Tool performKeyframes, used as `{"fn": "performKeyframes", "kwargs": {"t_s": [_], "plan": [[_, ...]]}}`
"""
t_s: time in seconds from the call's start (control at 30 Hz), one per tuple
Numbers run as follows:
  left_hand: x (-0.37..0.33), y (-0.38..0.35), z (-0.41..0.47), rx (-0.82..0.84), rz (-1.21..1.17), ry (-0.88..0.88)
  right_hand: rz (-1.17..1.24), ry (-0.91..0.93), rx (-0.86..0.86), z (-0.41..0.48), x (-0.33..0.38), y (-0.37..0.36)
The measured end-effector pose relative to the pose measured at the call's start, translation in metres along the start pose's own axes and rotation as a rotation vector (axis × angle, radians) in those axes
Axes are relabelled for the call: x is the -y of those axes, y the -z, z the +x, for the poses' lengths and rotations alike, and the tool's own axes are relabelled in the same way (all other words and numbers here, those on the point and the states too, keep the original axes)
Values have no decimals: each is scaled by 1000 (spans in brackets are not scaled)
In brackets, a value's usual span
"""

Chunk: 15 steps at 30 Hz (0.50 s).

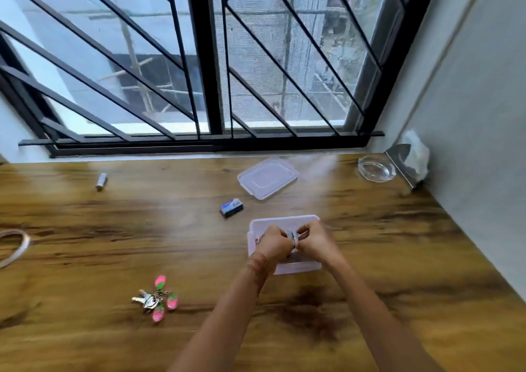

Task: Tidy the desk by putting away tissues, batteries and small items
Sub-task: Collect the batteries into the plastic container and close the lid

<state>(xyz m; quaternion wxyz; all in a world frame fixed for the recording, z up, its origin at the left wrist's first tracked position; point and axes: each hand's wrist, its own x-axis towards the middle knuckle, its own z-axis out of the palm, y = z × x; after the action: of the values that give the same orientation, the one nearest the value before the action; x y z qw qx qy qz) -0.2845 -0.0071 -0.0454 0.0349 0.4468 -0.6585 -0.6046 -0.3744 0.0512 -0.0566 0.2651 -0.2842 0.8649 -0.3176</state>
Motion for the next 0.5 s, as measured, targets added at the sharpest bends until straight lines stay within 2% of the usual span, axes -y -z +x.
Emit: {"fn": "performKeyframes", "kwargs": {"t_s": [0.3, 0.5], "plan": [[3, 8, 5, -175, -97, -85, -1, 101, -81, -2, 2, 5], [4, 54, -11, -279, -163, -176, 27, 238, -63, -10, 45, -11]]}}
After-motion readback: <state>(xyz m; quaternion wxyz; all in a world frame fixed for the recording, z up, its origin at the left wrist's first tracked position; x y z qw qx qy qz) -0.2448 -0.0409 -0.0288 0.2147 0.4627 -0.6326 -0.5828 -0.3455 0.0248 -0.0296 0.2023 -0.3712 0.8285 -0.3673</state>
